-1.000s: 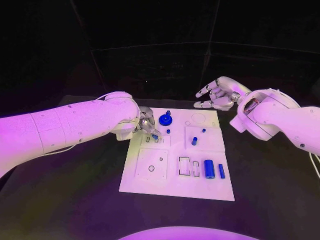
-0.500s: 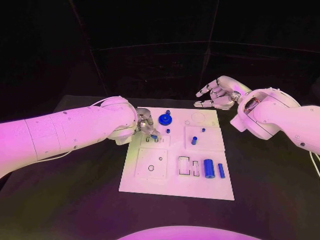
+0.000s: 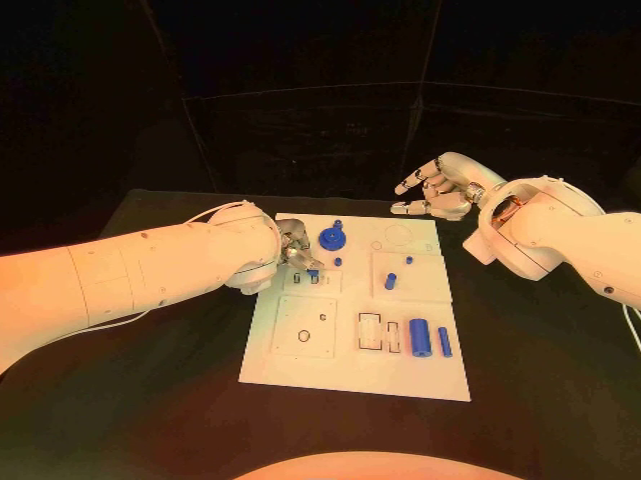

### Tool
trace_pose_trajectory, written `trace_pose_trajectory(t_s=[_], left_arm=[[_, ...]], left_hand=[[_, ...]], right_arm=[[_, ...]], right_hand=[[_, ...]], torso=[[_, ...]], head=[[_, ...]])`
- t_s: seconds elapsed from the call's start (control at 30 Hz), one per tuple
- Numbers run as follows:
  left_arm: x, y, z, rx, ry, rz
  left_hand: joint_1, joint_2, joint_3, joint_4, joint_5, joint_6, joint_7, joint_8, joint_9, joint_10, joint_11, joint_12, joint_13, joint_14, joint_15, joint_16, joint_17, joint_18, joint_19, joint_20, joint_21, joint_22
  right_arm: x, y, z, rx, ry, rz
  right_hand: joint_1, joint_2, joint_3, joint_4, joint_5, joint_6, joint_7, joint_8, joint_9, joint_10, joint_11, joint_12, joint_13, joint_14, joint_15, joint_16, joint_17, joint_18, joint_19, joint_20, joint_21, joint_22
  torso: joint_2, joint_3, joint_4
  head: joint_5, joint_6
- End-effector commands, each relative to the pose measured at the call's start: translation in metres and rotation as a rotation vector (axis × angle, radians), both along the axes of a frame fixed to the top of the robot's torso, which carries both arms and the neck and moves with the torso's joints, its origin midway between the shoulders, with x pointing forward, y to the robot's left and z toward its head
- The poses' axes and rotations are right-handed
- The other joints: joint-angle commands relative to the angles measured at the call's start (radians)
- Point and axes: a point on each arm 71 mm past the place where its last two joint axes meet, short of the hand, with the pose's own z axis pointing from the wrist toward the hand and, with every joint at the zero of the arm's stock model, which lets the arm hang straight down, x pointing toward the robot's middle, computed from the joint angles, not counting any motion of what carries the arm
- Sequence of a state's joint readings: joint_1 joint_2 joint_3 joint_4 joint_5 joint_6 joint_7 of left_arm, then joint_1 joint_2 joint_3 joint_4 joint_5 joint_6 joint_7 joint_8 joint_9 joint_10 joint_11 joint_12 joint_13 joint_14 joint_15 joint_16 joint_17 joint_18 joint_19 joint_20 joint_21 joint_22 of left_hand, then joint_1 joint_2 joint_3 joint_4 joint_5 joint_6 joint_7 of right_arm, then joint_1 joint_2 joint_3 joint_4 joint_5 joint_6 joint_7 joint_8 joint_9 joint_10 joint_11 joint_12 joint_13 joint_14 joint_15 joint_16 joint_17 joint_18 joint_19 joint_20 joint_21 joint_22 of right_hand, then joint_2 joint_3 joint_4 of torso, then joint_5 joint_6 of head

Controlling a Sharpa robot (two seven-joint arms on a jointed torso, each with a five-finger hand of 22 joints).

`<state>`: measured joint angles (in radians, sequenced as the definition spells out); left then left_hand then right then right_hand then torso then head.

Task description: Assemble the parts on the task board

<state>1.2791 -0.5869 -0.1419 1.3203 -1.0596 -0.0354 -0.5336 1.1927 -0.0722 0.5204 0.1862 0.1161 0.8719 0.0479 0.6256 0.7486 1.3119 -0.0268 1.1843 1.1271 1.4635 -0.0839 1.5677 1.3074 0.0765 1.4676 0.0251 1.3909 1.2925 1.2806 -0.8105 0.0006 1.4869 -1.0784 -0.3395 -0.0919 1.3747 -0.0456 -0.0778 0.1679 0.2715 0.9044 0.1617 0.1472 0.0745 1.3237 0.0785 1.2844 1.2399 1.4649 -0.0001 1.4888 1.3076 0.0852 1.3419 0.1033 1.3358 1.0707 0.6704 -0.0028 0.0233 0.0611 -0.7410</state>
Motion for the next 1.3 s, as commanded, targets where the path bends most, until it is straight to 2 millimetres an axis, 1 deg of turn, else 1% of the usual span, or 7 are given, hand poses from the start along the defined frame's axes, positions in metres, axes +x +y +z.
trace_pose_trajectory(t_s=[0.03,0.43,0.77,0.9,1.03,1.17,1.3], left_arm=[[0.0005,-0.0014,0.001,0.012,-0.012,-0.01],[-0.0003,-0.0013,-0.0027,0.043,0.036,-0.042],[-0.0033,-0.0008,-0.0039,0.08,0.053,-0.077],[-0.0037,-0.0001,-0.0041,0.085,0.056,-0.082],[-0.0042,-0.0009,-0.0042,0.088,0.057,-0.086],[-0.0045,-0.0016,-0.0044,0.088,0.059,-0.089],[-0.0045,-0.0012,-0.0046,0.089,0.06,-0.089]], left_hand=[[-0.008,0.0,0.109,-0.105,-0.003,0.003,-0.002,0.004,0.002,0.005,0.001,0.002,0.001,0.107,-0.002,0.003,0.263,-0.019,0.009,-0.002,0.002,0.002],[-0.011,-0.002,0.105,-0.106,-0.004,0.006,-0.004,0.007,0.005,0.007,0.0,0.005,0.003,0.107,-0.003,0.003,0.263,-0.019,0.009,-0.002,0.002,0.003],[-0.01,-0.003,0.102,-0.109,-0.004,0.008,-0.006,0.011,0.008,0.008,-0.002,0.006,0.004,0.107,-0.004,0.003,0.263,-0.019,0.009,-0.003,0.001,0.002],[-0.013,-0.004,0.098,-0.109,-0.005,0.01,-0.007,0.013,0.01,0.01,-0.002,0.009,0.006,0.107,-0.005,0.003,0.263,-0.019,0.009,-0.004,0.002,0.003],[-0.017,-0.004,0.093,-0.108,-0.005,0.012,-0.008,0.016,0.012,0.011,-0.003,0.01,0.007,0.107,-0.005,0.003,0.263,-0.019,0.009,-0.005,0.002,0.004],[-0.017,-0.004,0.091,-0.107,-0.006,0.012,-0.008,0.016,0.013,0.01,-0.003,0.01,0.006,0.107,-0.006,0.003,0.263,-0.019,0.009,-0.005,0.002,0.005],[-0.018,-0.004,0.09,-0.107,-0.006,0.012,-0.008,0.017,0.013,0.011,-0.003,0.01,0.006,0.107,-0.006,0.003,0.263,-0.019,0.01,-0.005,0.003,0.005]], right_arm=[[0.0003,0.0011,0.001,0.001,0.001,0.007],[0.0007,0.0021,0.0006,-0.001,0.003,0.01],[0.0007,0.0023,0.0003,-0.002,0.006,0.011],[0.0007,0.0031,0.0004,-0.001,0.005,0.013],[0.0007,0.004,0.0004,-0.001,0.005,0.015],[0.0005,0.0048,0.0003,-0.001,0.005,0.017],[0.0003,0.0057,0.0003,0.0,0.006,0.02]], right_hand=[[-0.009,-0.001,-0.005,0.0,0.003,0.001,-0.002,0.005,-0.001,-0.004,-0.006,-0.004,-0.001,0.067,-0.005,-0.007,0.095,0.012,-0.004,-0.003,-0.006,-0.001],[-0.01,0.0,-0.006,0.002,0.004,0.001,-0.002,0.006,-0.001,-0.003,-0.006,-0.004,0.0,0.067,-0.005,-0.007,0.096,0.012,-0.004,-0.003,-0.007,-0.001],[-0.01,0.001,-0.007,0.003,0.005,0.002,-0.003,0.007,-0.001,-0.003,-0.006,-0.003,0.0,0.067,-0.005,-0.006,0.096,0.012,-0.003,-0.003,-0.007,-0.001],[-0.01,0.002,-0.008,0.004,0.005,0.003,-0.003,0.008,-0.001,-0.003,-0.006,-0.003,0.0,0.067,-0.005,-0.006,0.097,0.012,-0.003,-0.003,-0.007,0.0],[-0.01,0.002,-0.008,0.004,0.005,0.003,-0.003,0.008,-0.001,-0.003,-0.006,-0.003,0.0,0.067,-0.005,-0.006,0.097,0.012,-0.003,-0.003,-0.007,0.0],[-0.009,0.004,-0.009,0.005,0.008,0.004,-0.003,0.01,-0.001,-0.002,-0.007,-0.003,0.0,0.068,-0.006,-0.006,0.097,0.012,-0.003,-0.003,-0.007,-0.001],[-0.007,0.006,-0.01,0.006,0.012,0.004,-0.004,0.011,-0.001,-0.002,-0.007,-0.003,0.0,0.068,-0.006,-0.007,0.096,0.012,-0.003,-0.004,-0.008,-0.002]], torso=[[0.001,0.0003,-0.0008],[0.0,0.0006,-0.0004],[0.0,0.0004,-0.0003],[0.0,0.0006,-0.0003],[0.0,0.001,-0.0004],[0.0,0.0,-0.0006],[0.0,0.0011,-0.0008]], head=[[0.001,-0.002],[-0.001,-0.007],[0.002,-0.01],[-0.001,-0.009],[0.001,-0.009],[0.0,-0.01],[0.0,-0.011]])
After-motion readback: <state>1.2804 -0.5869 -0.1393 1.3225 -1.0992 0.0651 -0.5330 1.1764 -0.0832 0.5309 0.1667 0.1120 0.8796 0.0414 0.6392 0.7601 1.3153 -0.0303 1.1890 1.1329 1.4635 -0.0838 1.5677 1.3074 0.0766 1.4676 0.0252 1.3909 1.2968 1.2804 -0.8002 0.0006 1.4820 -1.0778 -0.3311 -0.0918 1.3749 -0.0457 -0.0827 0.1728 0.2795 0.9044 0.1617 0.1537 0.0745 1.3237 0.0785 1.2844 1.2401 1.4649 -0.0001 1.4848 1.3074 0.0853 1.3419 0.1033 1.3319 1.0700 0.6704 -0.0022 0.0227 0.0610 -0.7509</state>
